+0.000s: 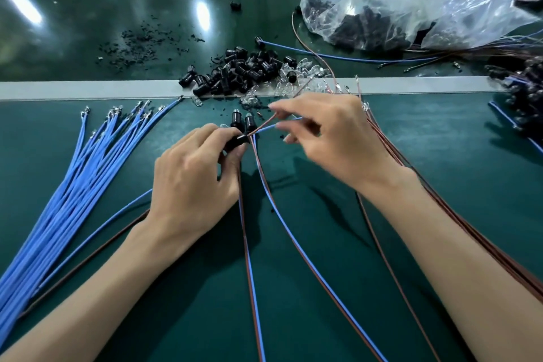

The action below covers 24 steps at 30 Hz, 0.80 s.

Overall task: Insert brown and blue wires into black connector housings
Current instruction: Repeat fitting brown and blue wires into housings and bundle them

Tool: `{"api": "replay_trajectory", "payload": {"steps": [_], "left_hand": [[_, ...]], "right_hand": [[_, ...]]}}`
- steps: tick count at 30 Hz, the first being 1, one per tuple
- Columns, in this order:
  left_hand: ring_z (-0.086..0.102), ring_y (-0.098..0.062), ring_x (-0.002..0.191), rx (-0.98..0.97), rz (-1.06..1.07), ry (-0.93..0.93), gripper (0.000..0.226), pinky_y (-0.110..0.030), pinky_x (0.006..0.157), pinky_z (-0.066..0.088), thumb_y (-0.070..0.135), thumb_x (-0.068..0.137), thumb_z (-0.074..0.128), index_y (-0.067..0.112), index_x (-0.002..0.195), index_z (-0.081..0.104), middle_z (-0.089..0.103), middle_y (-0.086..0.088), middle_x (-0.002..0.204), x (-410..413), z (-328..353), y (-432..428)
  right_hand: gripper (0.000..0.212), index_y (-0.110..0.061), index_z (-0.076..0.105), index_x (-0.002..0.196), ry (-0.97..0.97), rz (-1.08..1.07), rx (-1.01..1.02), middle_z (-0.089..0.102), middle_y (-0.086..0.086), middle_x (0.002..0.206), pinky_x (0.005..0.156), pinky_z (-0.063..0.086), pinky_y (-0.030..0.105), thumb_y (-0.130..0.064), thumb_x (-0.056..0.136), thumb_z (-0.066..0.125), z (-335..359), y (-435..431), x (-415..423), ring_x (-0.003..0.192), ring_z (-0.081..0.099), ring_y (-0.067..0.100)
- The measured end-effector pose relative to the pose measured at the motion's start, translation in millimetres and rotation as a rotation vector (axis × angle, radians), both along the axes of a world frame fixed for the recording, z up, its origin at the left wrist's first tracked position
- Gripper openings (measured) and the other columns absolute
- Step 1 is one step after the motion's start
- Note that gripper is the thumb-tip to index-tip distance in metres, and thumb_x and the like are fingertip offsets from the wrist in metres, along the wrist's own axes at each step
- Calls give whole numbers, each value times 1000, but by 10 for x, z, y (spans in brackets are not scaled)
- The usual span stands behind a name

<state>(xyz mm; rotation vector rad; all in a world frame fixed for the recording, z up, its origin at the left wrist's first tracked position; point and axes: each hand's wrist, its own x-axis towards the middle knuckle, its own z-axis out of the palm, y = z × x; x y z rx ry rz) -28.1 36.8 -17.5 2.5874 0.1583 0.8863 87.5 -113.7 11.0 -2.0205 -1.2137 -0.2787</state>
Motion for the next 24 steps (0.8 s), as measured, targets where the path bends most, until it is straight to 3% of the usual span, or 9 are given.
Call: {"api": "replay_trajectory", "payload": {"steps": [4, 7, 10, 13, 18, 21, 24], "left_hand": [[62, -27, 74, 18, -43, 8, 27, -38, 59, 52, 25, 90, 52, 5, 101, 68, 66, -5, 84, -6, 14, -23], [59, -27, 68, 17, -41, 2, 27, -34, 57, 49, 24, 90, 52, 5, 101, 67, 65, -5, 83, -6, 7, -17], [59, -26, 68, -17, -16, -5, 25, -33, 57, 47, 23, 90, 53, 5, 101, 67, 65, -4, 83, -1, 3, -14], [59, -25, 69, -23, -29, -1, 29, -35, 57, 48, 25, 90, 50, 4, 102, 66, 64, -4, 84, -5, 1, -13], [44, -14, 65, -37, -76, 16, 30, -27, 59, 40, 23, 92, 46, 2, 103, 64, 61, -5, 84, 10, -10, -4], [50, -19, 69, -30, -70, 26, 30, -31, 60, 42, 22, 92, 46, 1, 104, 63, 63, -6, 87, 15, -13, -3], [53, -21, 71, -34, -81, 27, 25, -33, 61, 44, 18, 92, 50, 0, 104, 63, 63, -8, 89, 13, -12, -4]], "right_hand": [[14, 3, 74, 89, 8, 62, 67, 72, 9, 77, 63, 54, 17, 9, 78, 66, -20, 58, -71, 58, 64, 8], [18, -1, 73, 98, -40, 92, 0, 74, 6, 82, 67, 50, 12, -2, 80, 70, -31, 97, -105, 63, 57, -1], [30, -9, 68, 114, 201, -10, -3, 72, 1, 90, 68, 55, 18, -16, 84, 70, 13, 23, -6, 62, 68, 10], [12, -5, 71, 96, 563, 10, 147, 70, 3, 77, 64, 58, 23, -6, 85, 67, 10, 40, -28, 66, 70, 13], [13, -9, 72, 87, 607, 12, 201, 68, -1, 69, 61, 52, 15, 2, 82, 69, -43, 157, -134, 57, 64, 6], [19, -16, 67, 97, 678, 23, 244, 71, 6, 75, 58, 53, 18, -5, 82, 70, 13, 120, -112, 60, 68, 11], [8, -17, 62, 88, 775, -16, 329, 70, 2, 74, 55, 52, 19, -10, 87, 66, 59, 57, -22, 60, 69, 12]]}}
